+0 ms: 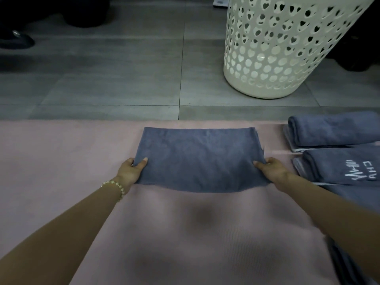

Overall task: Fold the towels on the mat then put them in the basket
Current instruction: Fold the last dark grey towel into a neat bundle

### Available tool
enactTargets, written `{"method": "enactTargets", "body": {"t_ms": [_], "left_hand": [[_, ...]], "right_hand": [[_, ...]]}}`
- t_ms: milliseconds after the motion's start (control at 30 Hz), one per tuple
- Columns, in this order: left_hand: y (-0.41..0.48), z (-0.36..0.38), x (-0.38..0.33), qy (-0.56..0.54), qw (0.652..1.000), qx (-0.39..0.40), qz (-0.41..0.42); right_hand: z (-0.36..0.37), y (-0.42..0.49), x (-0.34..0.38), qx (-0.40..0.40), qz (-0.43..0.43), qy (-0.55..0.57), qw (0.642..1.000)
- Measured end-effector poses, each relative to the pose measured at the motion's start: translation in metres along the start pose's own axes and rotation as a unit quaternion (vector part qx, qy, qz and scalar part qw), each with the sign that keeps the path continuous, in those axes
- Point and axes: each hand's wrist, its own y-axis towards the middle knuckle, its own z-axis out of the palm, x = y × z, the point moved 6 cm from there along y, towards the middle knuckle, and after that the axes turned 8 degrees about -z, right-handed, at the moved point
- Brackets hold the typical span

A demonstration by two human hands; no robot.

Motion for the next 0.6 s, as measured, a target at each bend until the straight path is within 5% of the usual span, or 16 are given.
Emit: {"method": "enactTargets", "body": {"t_ms": [200, 367, 500, 600], "left_hand": [[-0.030, -0.030, 0.031, 0.084, 0.993, 0.084, -0.009], [-0.068, -0.026, 0.086, 0.178, 0.958, 0.212, -0.076], [-0.051, -0.032, 0.075, 0.334, 0.932, 0.138, 0.006], [-0.033, -0.029, 0.044, 0.264, 0.957, 0.052, 0.111]], "right_hand": [[-0.033, -0.051, -0.044, 0.108, 0.017, 0.128, 0.986], [-0.030, -0.096, -0.096, 0.175, 0.065, 0.092, 0.978], [-0.030, -0.085, -0.085, 0.151, 0.001, -0.014, 0.988], [-0.036, -0.053, -0.059, 0.058, -0.062, -0.065, 0.994]]}}
